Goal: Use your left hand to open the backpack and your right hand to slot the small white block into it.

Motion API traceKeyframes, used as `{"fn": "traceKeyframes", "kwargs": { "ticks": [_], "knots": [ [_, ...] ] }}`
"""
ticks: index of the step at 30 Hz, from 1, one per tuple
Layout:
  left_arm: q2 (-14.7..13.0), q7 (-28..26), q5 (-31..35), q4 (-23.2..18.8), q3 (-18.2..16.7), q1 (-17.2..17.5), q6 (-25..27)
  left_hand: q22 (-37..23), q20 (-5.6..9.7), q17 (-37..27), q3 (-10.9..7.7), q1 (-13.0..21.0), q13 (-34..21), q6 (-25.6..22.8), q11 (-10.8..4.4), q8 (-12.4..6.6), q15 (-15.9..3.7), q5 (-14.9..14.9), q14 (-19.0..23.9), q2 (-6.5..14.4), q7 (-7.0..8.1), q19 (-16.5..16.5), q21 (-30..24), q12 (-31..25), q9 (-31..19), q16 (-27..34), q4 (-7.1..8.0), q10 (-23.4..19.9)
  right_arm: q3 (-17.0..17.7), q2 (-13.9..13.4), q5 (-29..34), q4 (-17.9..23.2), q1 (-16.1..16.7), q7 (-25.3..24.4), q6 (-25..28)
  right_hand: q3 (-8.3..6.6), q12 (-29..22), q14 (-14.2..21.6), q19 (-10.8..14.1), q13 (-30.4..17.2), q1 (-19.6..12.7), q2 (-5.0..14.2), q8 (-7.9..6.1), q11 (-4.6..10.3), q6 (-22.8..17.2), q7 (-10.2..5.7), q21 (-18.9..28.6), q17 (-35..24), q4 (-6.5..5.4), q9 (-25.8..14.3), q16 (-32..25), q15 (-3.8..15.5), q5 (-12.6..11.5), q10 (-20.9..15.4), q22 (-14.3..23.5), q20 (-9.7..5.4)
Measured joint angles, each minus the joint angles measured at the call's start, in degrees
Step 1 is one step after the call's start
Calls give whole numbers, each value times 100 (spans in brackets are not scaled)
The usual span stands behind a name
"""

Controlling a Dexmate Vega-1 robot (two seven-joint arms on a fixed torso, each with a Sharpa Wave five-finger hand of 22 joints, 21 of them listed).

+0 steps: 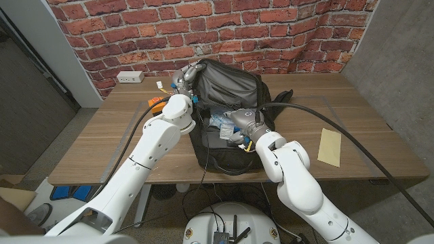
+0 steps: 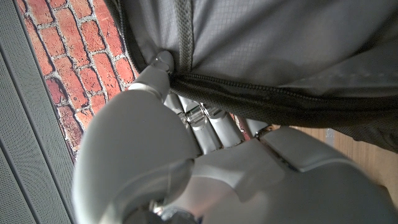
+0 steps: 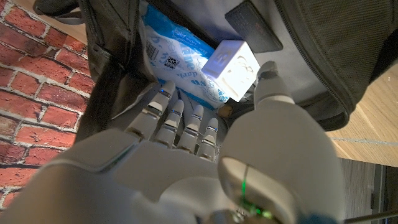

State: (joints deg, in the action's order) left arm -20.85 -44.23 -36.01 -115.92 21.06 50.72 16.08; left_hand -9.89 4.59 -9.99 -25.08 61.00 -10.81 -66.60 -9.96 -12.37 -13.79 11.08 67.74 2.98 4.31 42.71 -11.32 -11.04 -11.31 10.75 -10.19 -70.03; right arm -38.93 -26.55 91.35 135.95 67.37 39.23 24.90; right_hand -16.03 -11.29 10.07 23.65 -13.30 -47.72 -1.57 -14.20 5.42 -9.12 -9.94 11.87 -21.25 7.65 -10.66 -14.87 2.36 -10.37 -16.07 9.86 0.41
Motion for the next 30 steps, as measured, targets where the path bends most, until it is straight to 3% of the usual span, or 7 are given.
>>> {"fn": "traceKeyframes", "kwargs": {
  "ticks": [16,26,27,30],
  "knots": [
    [30,-47,42,-9,20,-9,41,0,0,-3,0,-7,0,-12,1,18,0,-1,0,6,-12,0,0,4,-5,0,0,-1,257,-115,82,428,498,-90,32,0,0,57,2,34,56,56,1,-13,0,0,0,26,0,-1,-2,-10,0,-51,1,1],
    [65,-54,44,26,37,-44,54,0,0,14,0,-12,0,-12,0,21,0,13,0,10,-12,0,0,19,-4,0,0,0,357,-150,322,577,708,-116,15,43,-69,289,267,80,230,102,2,20,-142,63,44,26,-42,-1,-106,0,0,-246,1,-82],
    [67,-55,44,30,39,-48,67,0,0,14,0,-13,0,-11,0,21,0,17,0,10,-12,0,0,20,-4,0,0,0,440,-159,351,676,893,-136,10,43,-80,317,267,80,229,107,2,20,-150,55,44,26,-42,-1,-106,-24,0,-246,1,-82],
    [78,-55,43,52,54,-71,78,0,0,14,0,-13,0,-11,0,22,0,18,0,10,-11,0,0,21,-3,0,0,0,489,-159,419,744,1014,-204,-3,43,-80,386,318,80,274,108,2,31,-211,55,44,25,-42,-1,-149,-13,0,-317,1,-91]
  ]
}}
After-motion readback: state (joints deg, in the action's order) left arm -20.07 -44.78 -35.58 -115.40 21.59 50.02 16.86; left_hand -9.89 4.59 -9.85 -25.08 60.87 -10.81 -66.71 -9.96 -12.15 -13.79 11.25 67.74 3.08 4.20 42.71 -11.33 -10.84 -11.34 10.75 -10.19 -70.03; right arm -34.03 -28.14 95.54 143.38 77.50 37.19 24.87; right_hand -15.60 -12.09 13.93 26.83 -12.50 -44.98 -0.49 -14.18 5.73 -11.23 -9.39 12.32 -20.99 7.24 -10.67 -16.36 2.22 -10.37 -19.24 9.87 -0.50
